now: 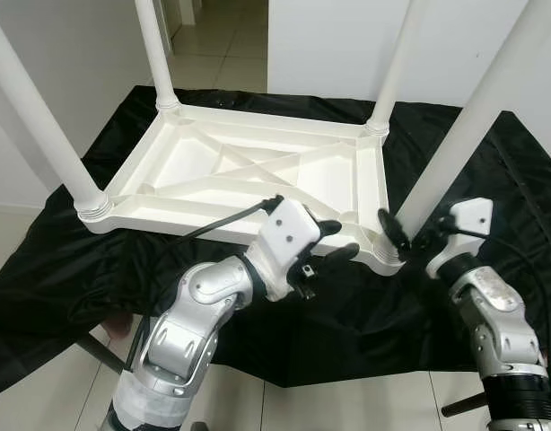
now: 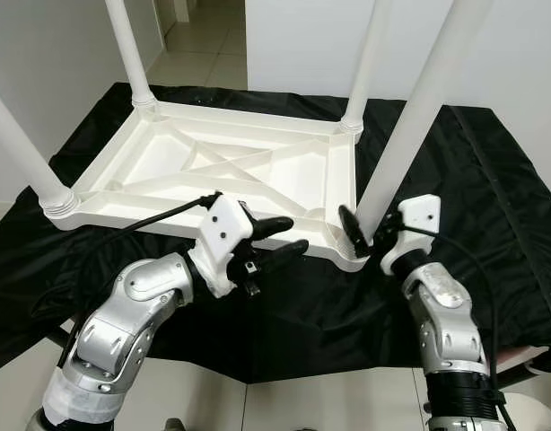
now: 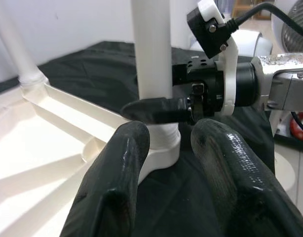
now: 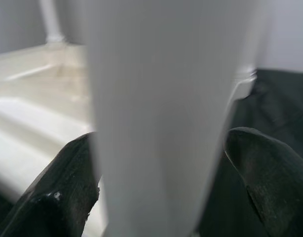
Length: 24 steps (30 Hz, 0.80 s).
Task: Building children table
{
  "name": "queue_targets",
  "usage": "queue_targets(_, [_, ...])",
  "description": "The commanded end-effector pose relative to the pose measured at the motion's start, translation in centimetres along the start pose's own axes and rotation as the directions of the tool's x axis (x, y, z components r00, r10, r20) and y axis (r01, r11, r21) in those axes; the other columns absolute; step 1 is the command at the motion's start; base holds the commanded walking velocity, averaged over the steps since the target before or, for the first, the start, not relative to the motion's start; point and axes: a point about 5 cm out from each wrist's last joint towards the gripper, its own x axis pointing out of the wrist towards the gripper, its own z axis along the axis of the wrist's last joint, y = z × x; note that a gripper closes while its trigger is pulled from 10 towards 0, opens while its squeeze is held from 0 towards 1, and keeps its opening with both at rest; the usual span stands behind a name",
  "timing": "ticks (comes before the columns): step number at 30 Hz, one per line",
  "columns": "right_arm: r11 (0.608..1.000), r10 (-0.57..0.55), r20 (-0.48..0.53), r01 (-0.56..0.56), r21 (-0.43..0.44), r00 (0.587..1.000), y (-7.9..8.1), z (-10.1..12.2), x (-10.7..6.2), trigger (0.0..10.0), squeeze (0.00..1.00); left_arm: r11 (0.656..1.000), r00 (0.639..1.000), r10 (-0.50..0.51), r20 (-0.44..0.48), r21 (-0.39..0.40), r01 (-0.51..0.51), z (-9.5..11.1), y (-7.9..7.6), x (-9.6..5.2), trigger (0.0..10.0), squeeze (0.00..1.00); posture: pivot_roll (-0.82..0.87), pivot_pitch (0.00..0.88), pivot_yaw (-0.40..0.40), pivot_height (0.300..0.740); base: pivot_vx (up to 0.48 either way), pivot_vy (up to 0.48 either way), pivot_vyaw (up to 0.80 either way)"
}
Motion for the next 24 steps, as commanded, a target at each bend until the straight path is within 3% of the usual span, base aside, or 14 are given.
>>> queue_targets(1, [0.999, 0.035, -0.012, -0.035, -0.012, 0.999, 0.1, -0.4, 0.3, 8.4, 0.0, 0.997, 0.995, 0.078, -0.066, -0.009, -0.079, -0.8, 0.2, 0.3, 10.0, 0.0, 0.02, 0.067, 0.015, 0.74, 0.0, 0.0, 0.0])
queue_targets(3, [0.999, 0.035, -0.012, -0.035, -0.012, 0.999, 0.1, -0.4, 0.3, 8.4, 0.0, 0.997, 0.995, 0.078, -0.066, -0.009, -0.079, -0.8, 0.2, 0.3, 10.0, 0.0, 0.02, 0.067, 0.015, 0.74, 0.0, 0.0, 0.0])
queue_targets(4, [0.999, 0.046, -0.017, -0.047, -0.015, 0.999, -0.1, -0.4, 0.6, 4.7, 0.0, 0.996, 0.992, 0.086, -0.097, -0.022, -0.089, -1.2, 0.2, 0.5, 10.0, 0.0, 0.02, 0.068, 0.013, 0.74, 0.0, 0.0, 0.0])
queue_targets(5, [0.999, 0.046, -0.017, -0.047, -0.015, 0.999, -0.1, -0.4, 0.6, 4.7, 0.0, 0.996, 0.992, 0.086, -0.097, -0.022, -0.089, -1.2, 0.2, 0.5, 10.0, 0.0, 0.02, 0.068, 0.013, 0.74, 0.0, 0.0, 0.0])
queue_targets(6, [0.998, 0.059, -0.022, -0.059, -0.019, 0.998, -0.2, -0.4, 0.8, 2.8, 0.0, 0.995, 0.99, 0.095, -0.108, -0.027, -0.098, -1.3, 0.2, 0.6, 10.0, 0.0, 0.02, 0.07, 0.009, 0.74, 0.0, 0.0, 0.0])
queue_targets(7, [0.998, 0.059, -0.022, -0.059, -0.019, 0.998, -0.2, -0.4, 0.8, 2.8, 0.0, 0.995, 0.99, 0.095, -0.108, -0.027, -0.098, -1.3, 0.2, 0.6, 10.0, 0.0, 0.02, 0.07, 0.009, 0.74, 0.0, 0.0, 0.0])
queue_targets(8, [0.998, 0.066, -0.03, -0.066, -0.018, 0.997, -0.3, -0.5, 1.0, 0.0, 0.0, 0.994, 0.989, 0.1, -0.111, -0.031, -0.104, -1.4, 0.2, 0.8, 10.0, 0.0, 0.02, 0.07, 0.003, 0.74, 0.0, 0.0, 0.0])
queue_targets(17, [0.997, 0.075, -0.054, -0.077, -0.032, 0.996, -0.2, -0.9, 1.0, 0.0, 0.0, 0.992, 0.988, 0.118, -0.103, -0.04, -0.122, -1.4, -0.1, 1.1, 10.0, 0.0, 0.03, 0.073, -0.018, 0.74, 0.0, 0.0, 0.0])
queue_targets(18, [0.997, 0.058, -0.055, -0.06, -0.038, 0.997, -0.1, -1.0, 1.0, 5.2, 0.0, 0.991, 0.987, 0.123, -0.102, -0.042, -0.128, -1.4, -0.1, 1.1, 10.0, 0.0, 0.03, 0.073, -0.018, 0.74, 0.0, 0.0, 0.0])
queue_targets(19, [0.997, 0.058, -0.055, -0.06, -0.038, 0.997, -0.1, -1.0, 1.0, 5.2, 0.0, 0.991, 0.987, 0.123, -0.102, -0.042, -0.128, -1.4, -0.1, 1.1, 10.0, 0.0, 0.03, 0.073, -0.018, 0.74, 0.0, 0.0, 0.0])
queue_targets(20, [0.998, 0.046, -0.054, -0.048, -0.031, 0.997, 0.2, -1.0, 1.0, 10.0, 0.0, 0.99, 0.986, 0.13, -0.102, -0.043, -0.135, -1.4, -0.1, 1.1, 10.0, 0.0, 0.03, 0.074, -0.021, 0.74, 0.0, 0.0, 0.0])
queue_targets(24, [1.0, 0.009, -0.051, -0.009, -0.009, 0.999, 0.8, -1.1, 1.1, 10.0, 0.0, 0.989, 0.985, 0.14, -0.1, -0.039, -0.145, -1.4, 0.1, 1.1, 10.0, 0.0, 0.03, 0.075, -0.023, 0.74, 0.0, 0.0, 0.0])
